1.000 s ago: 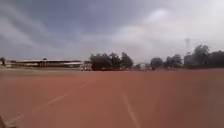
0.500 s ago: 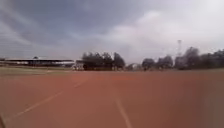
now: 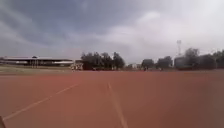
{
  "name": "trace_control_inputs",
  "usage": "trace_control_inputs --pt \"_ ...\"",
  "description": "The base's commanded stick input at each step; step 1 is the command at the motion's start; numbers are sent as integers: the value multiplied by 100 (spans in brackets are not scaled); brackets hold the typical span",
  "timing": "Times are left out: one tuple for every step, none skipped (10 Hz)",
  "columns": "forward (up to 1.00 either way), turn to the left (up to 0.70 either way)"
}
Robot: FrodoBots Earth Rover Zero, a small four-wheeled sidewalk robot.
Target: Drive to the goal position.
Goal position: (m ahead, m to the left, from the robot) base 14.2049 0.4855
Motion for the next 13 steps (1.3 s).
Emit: trace_control_inputs --pt "70 0" --pt "70 0" --pt "70 0" --pt "70 0" --pt "70 0" --pt "70 0" --pt "70 0" --pt "70 0" --pt "70 0" --pt "70 0" --pt "70 0" --pt "70 0" --pt "70 0"
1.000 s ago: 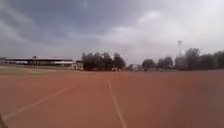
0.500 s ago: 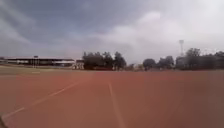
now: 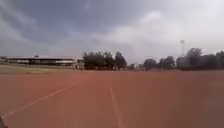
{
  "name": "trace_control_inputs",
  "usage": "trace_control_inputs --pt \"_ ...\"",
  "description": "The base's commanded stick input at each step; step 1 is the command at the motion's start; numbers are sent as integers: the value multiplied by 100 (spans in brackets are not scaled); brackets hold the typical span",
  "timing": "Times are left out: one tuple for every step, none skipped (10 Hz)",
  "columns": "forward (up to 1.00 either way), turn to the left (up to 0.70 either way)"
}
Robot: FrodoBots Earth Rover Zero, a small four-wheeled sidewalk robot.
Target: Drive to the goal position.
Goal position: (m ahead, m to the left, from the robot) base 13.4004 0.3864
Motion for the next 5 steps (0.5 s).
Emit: trace_control_inputs --pt "70 0" --pt "70 0" --pt "70 0" --pt "70 0" --pt "70 0"
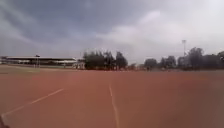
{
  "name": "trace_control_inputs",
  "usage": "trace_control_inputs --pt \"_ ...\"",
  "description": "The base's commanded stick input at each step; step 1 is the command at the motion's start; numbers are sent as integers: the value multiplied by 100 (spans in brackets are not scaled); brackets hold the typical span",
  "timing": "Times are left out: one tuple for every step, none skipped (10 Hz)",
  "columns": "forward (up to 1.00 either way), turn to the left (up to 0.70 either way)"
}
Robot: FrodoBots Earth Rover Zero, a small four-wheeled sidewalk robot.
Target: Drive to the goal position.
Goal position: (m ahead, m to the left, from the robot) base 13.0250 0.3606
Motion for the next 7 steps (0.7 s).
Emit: trace_control_inputs --pt "70 0" --pt "70 0" --pt "70 0" --pt "70 0" --pt "70 0" --pt "70 0" --pt "70 0"
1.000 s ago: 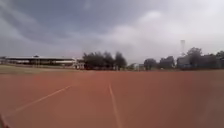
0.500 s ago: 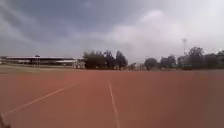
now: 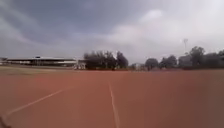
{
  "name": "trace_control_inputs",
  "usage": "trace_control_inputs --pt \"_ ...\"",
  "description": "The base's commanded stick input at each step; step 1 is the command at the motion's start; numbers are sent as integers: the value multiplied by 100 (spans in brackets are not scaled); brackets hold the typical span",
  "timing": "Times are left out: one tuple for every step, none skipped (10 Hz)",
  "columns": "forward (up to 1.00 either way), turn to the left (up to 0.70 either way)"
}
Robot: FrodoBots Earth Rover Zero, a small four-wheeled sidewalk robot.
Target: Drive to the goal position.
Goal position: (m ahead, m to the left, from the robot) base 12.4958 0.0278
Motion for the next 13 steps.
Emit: trace_control_inputs --pt "70 0" --pt "70 0" --pt "70 0" --pt "70 0" --pt "70 0" --pt "70 0" --pt "70 0" --pt "70 0" --pt "70 0" --pt "70 0" --pt "70 0" --pt "70 0" --pt "70 0"
